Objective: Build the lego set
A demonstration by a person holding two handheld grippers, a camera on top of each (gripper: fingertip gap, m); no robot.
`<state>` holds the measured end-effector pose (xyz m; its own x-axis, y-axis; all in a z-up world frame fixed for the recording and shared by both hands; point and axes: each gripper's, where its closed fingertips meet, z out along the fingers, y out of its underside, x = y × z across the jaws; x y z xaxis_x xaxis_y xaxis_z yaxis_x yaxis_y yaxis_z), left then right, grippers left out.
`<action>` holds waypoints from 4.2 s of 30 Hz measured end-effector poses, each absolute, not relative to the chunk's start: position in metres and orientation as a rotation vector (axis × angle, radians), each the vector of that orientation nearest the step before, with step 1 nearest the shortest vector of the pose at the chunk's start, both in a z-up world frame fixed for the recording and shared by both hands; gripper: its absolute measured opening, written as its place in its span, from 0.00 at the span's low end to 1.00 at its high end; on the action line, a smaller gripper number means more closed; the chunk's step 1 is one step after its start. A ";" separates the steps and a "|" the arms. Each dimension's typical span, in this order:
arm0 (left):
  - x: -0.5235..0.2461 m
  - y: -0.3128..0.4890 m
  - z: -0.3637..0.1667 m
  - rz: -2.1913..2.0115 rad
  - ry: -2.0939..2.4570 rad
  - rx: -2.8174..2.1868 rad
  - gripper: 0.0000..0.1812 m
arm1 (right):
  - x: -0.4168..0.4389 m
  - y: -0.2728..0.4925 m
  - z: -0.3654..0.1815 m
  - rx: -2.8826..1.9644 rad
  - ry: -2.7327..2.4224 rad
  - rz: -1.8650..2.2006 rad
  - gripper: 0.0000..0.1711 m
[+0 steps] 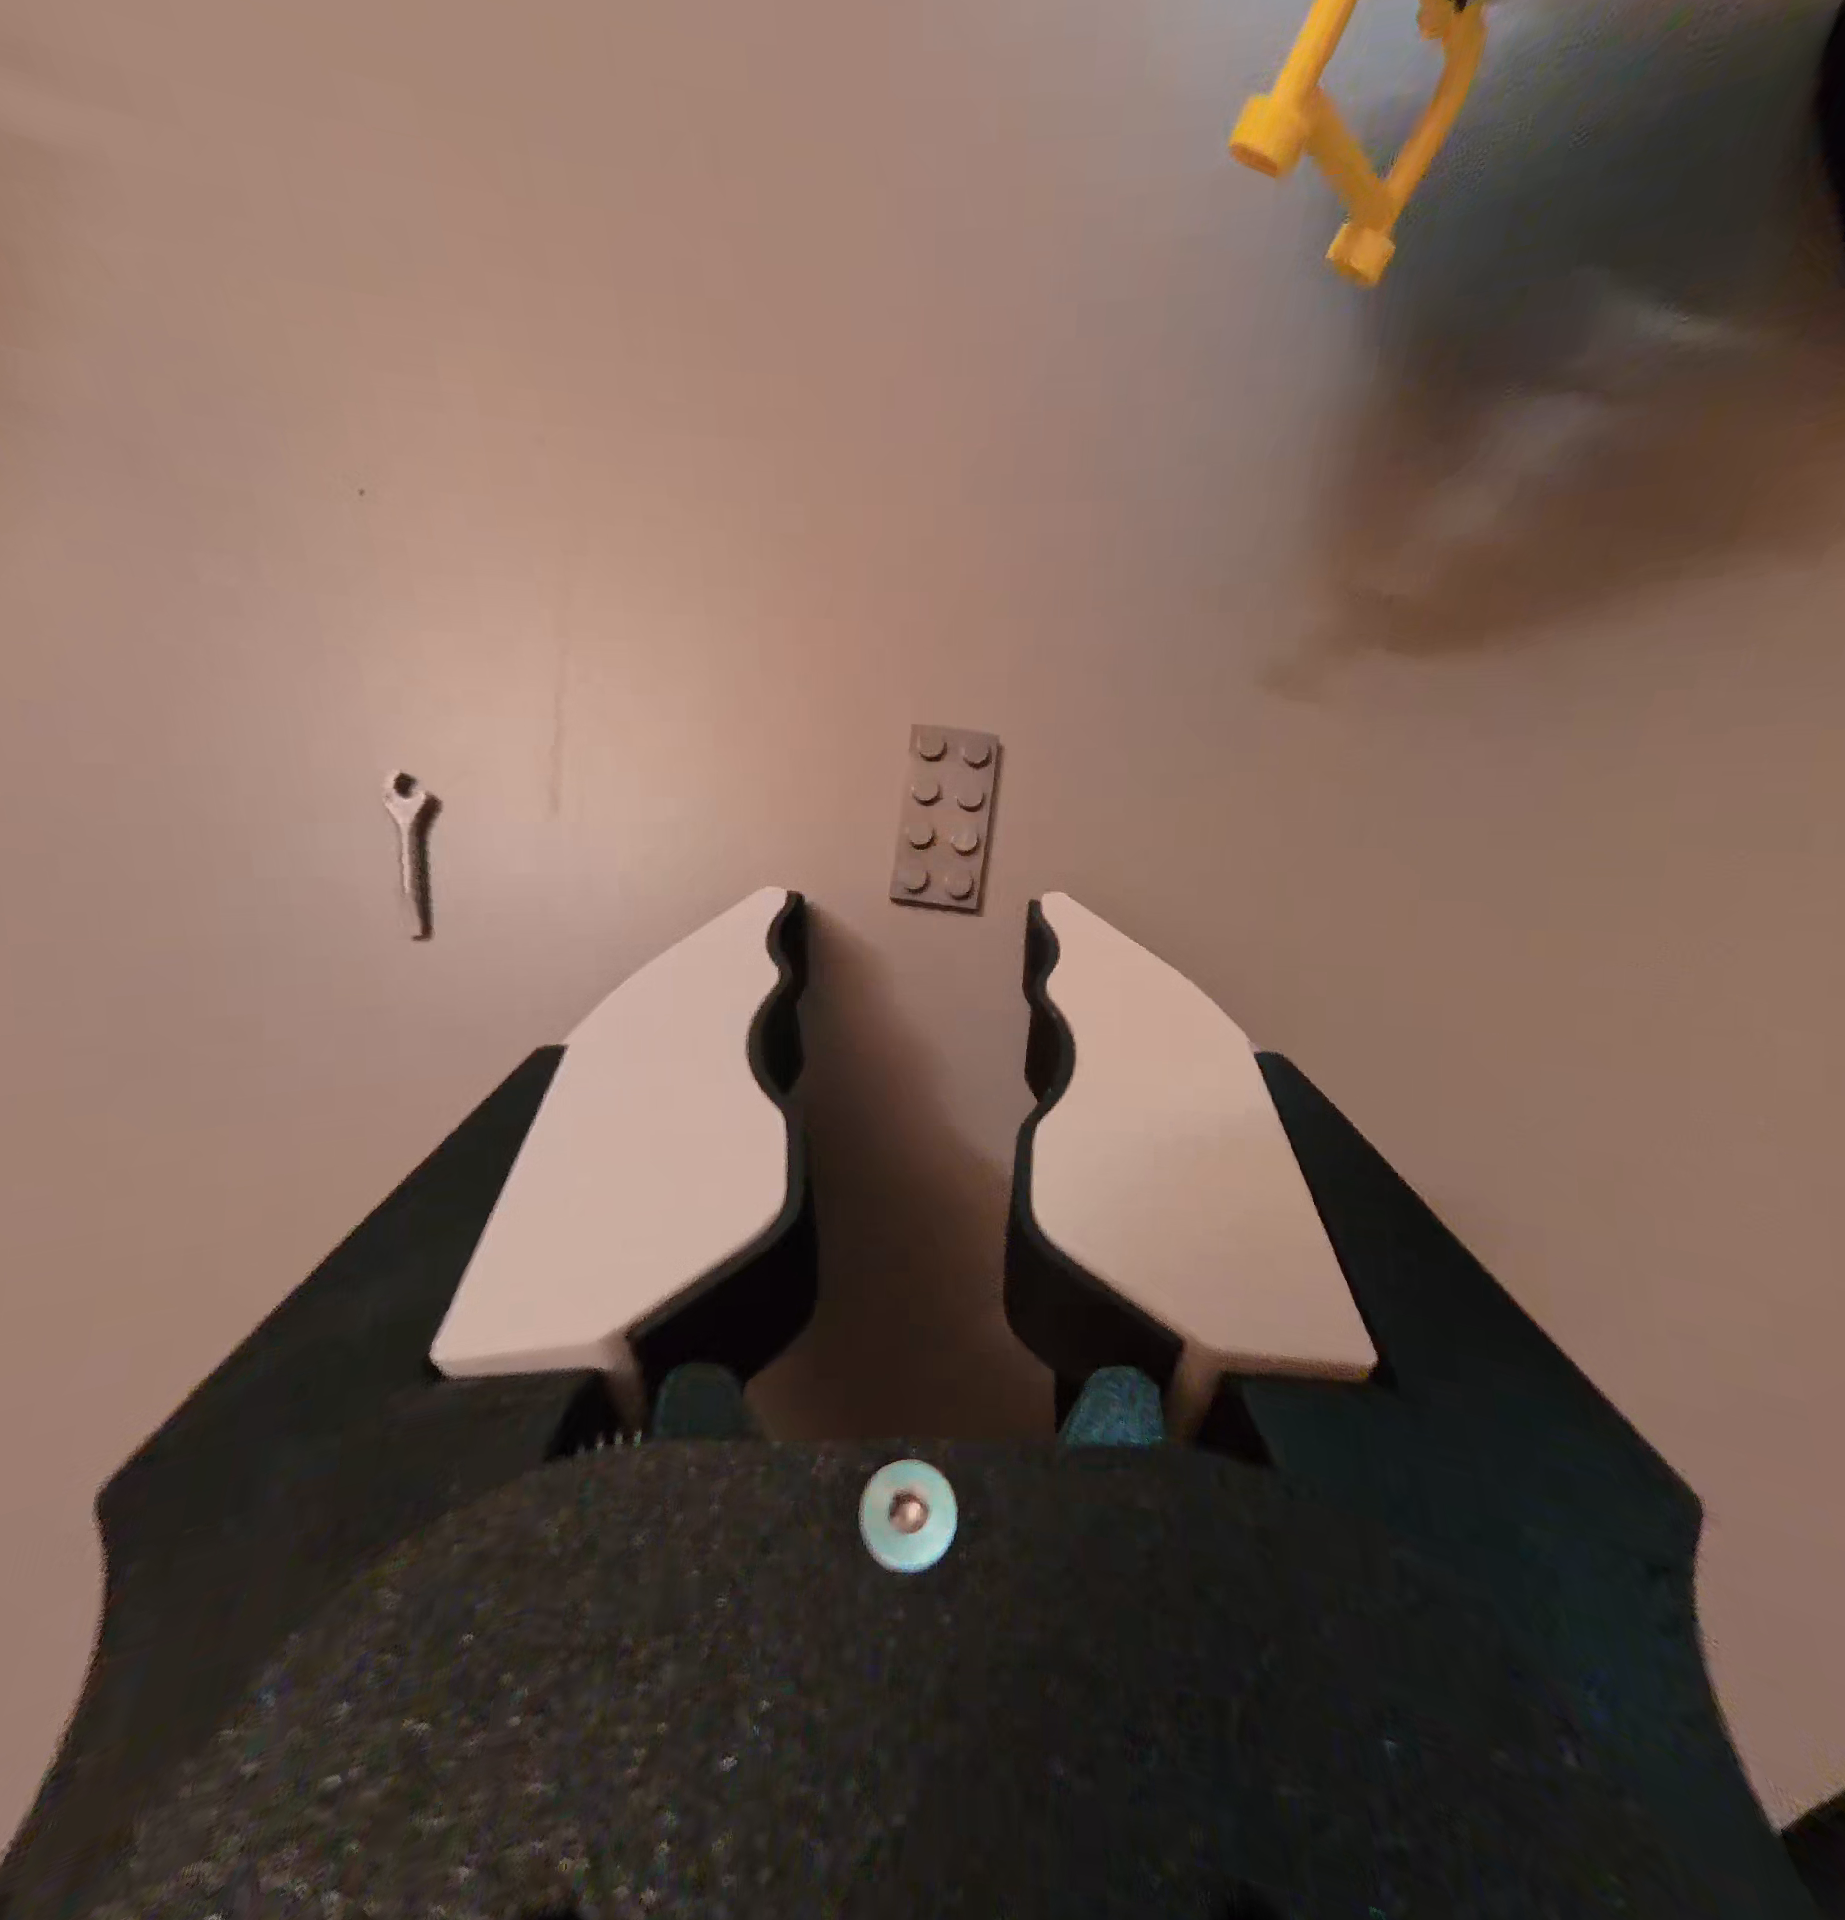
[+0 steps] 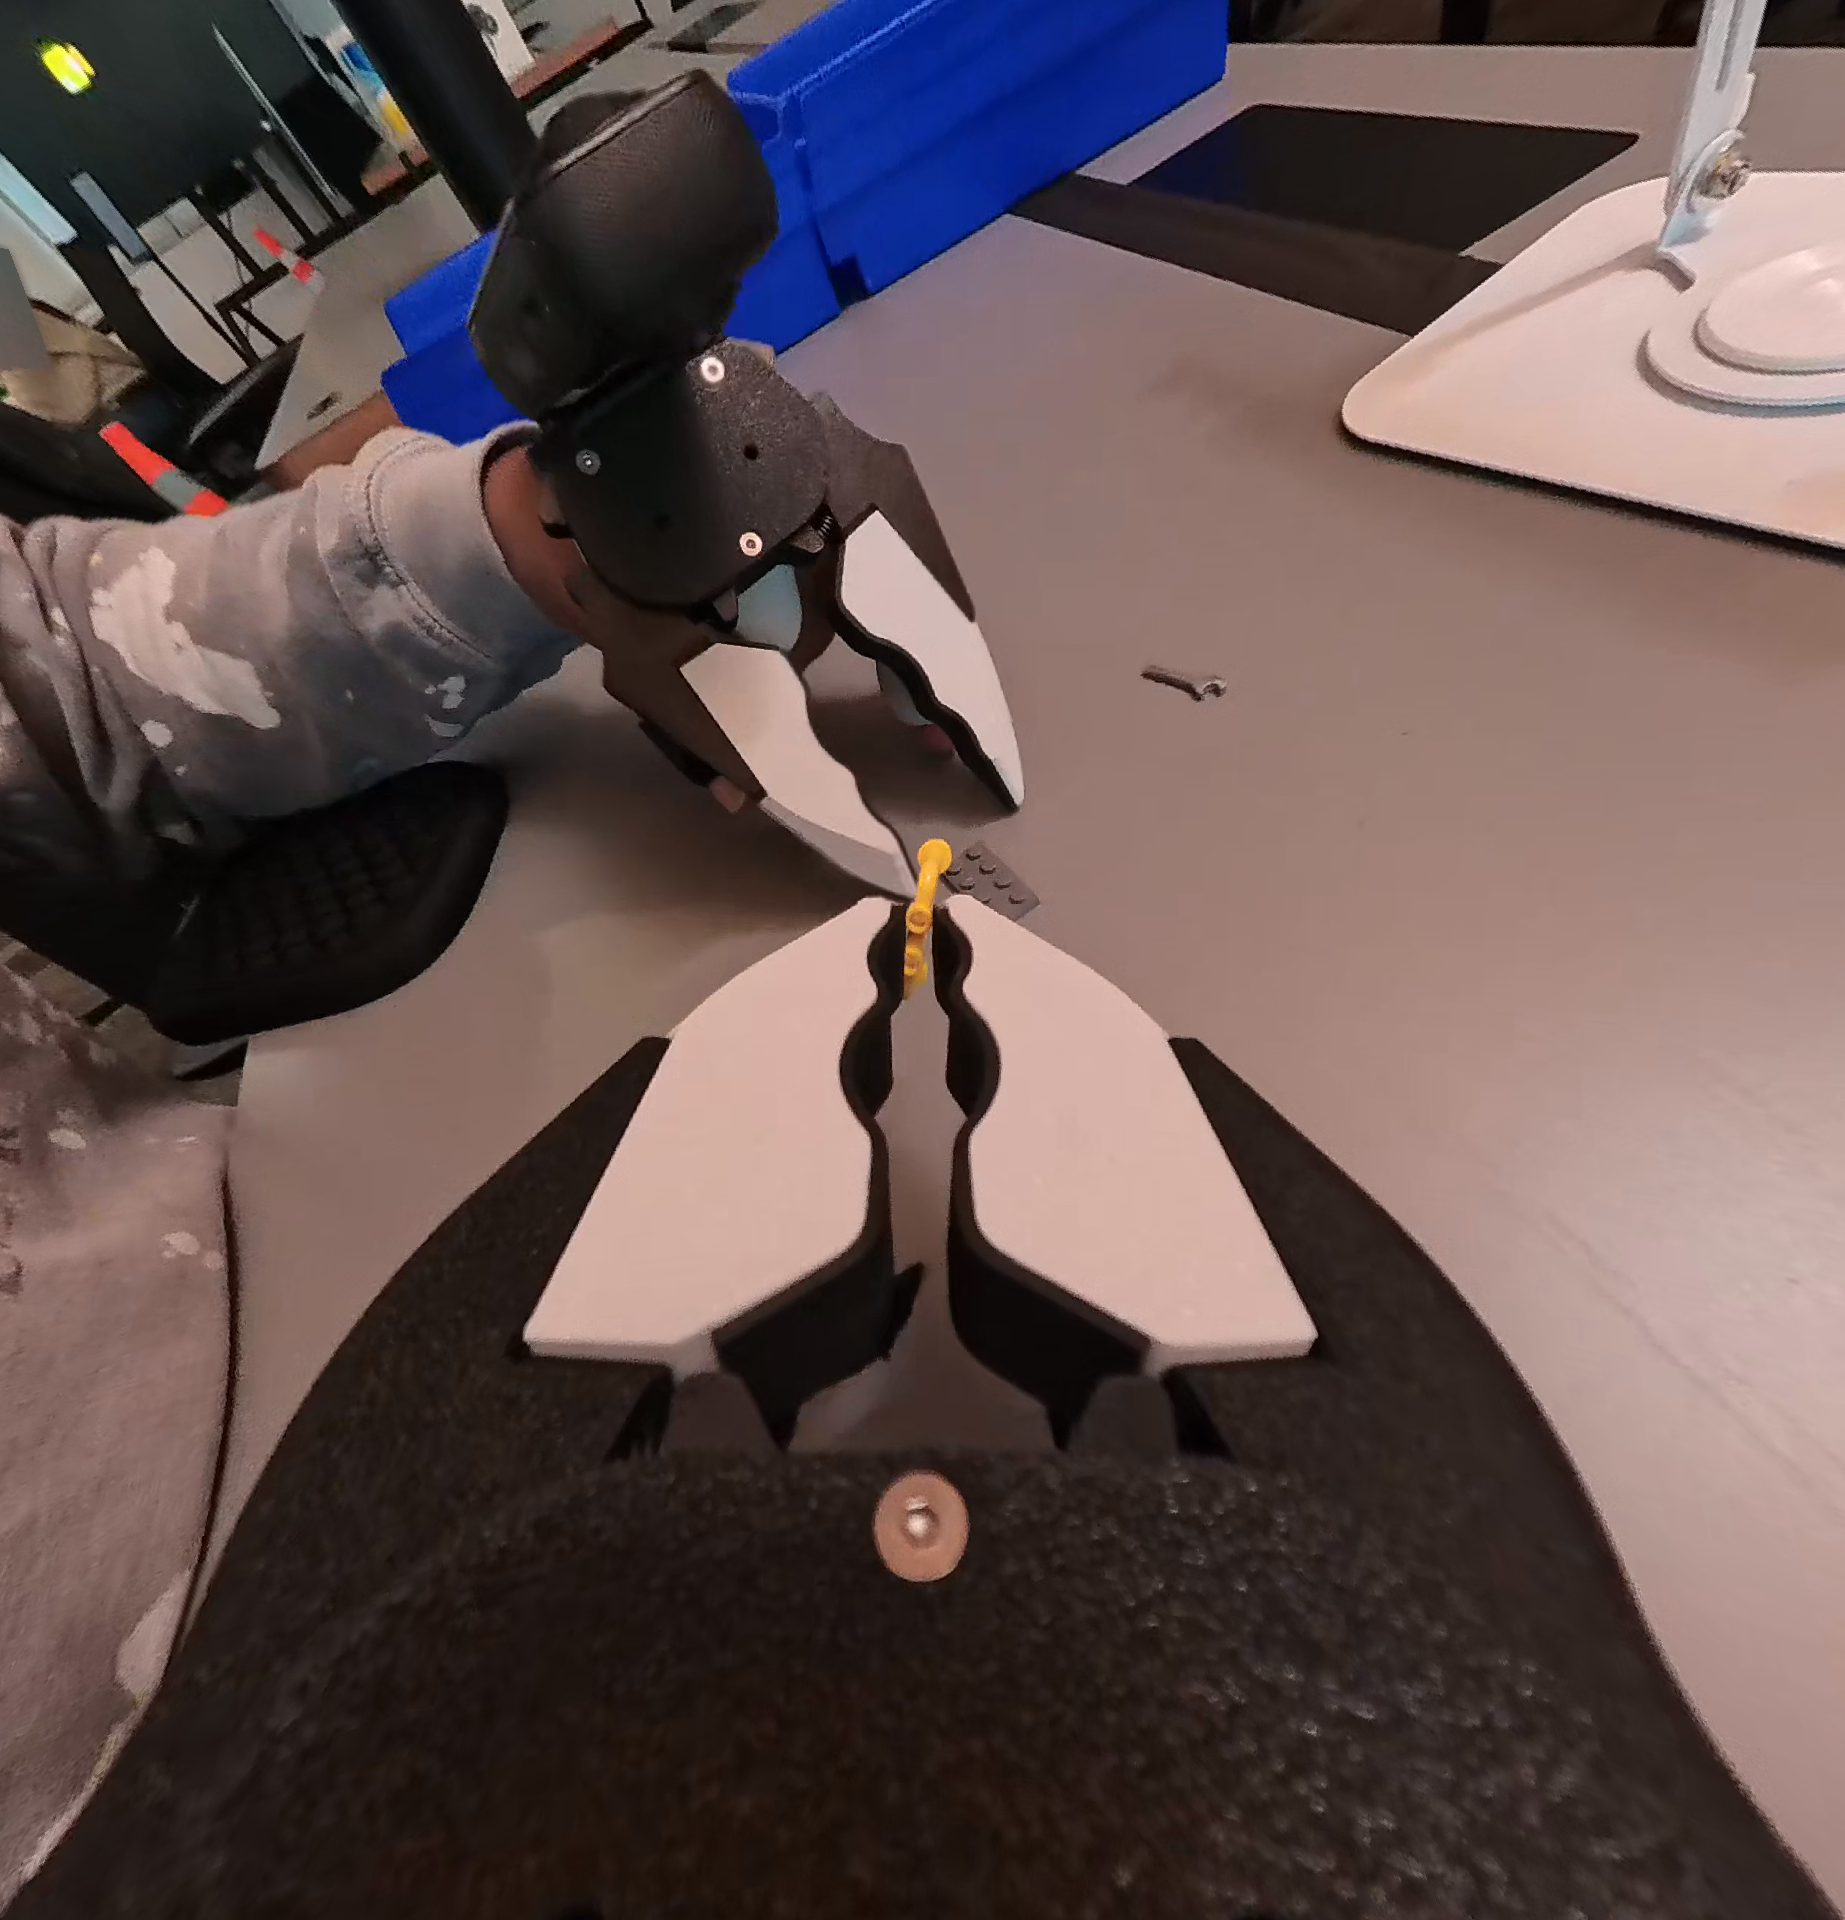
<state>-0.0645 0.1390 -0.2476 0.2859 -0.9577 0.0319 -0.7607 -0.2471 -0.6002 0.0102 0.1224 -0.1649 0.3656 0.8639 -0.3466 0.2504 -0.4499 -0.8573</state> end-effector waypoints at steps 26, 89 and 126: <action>-0.056 0.142 -0.246 -0.608 1.801 -1.960 0.18 | 0.009 0.129 -0.181 -1.936 -0.971 1.081 0.03; -0.048 0.119 -0.233 -0.740 1.481 -1.833 0.15 | -0.033 0.119 -0.237 -1.999 -2.108 0.372 0.03; -0.030 0.117 -0.238 -0.722 1.575 -1.793 0.02 | -0.022 0.114 -0.248 -1.928 -2.027 0.465 0.09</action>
<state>-0.0304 0.1175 -0.2377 0.1322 -0.9912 -0.0076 -0.6414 -0.0797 -0.7631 -0.0224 0.1136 -0.2476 -0.0508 0.9987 -0.0026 0.9000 0.0446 -0.4336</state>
